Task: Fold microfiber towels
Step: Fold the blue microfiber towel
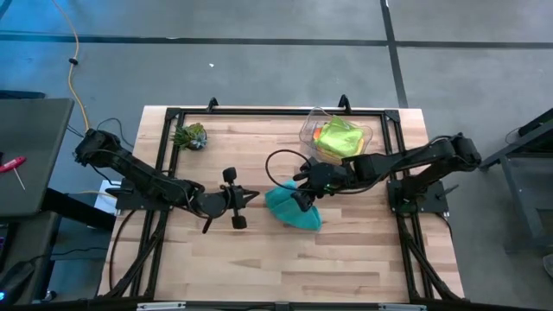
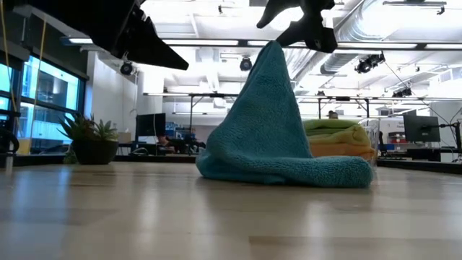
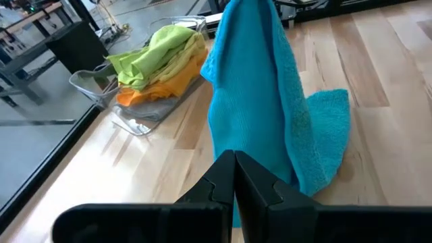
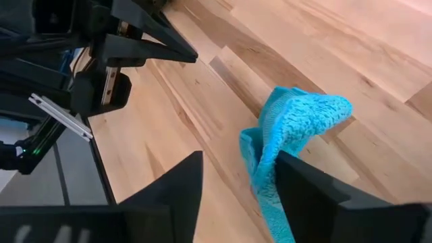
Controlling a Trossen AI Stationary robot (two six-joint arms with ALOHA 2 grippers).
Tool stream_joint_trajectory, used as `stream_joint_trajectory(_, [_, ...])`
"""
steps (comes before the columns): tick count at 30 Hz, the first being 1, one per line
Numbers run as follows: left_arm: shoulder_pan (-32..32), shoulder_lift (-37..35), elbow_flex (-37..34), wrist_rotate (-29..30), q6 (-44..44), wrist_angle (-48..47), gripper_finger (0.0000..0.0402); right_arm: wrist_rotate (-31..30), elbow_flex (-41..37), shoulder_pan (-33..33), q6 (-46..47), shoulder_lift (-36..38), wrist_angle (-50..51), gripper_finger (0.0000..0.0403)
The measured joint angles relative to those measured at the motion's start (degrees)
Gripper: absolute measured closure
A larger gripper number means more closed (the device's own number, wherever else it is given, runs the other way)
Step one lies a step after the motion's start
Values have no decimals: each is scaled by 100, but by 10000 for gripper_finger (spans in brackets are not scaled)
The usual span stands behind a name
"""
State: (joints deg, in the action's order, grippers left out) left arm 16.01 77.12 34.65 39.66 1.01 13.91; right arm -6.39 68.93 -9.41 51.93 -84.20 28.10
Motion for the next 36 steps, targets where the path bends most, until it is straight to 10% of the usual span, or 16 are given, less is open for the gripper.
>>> stream_joint_trajectory(36, [-266, 0, 9, -367, -112, 9, 355, 81, 0, 75, -441, -4, -308, 209])
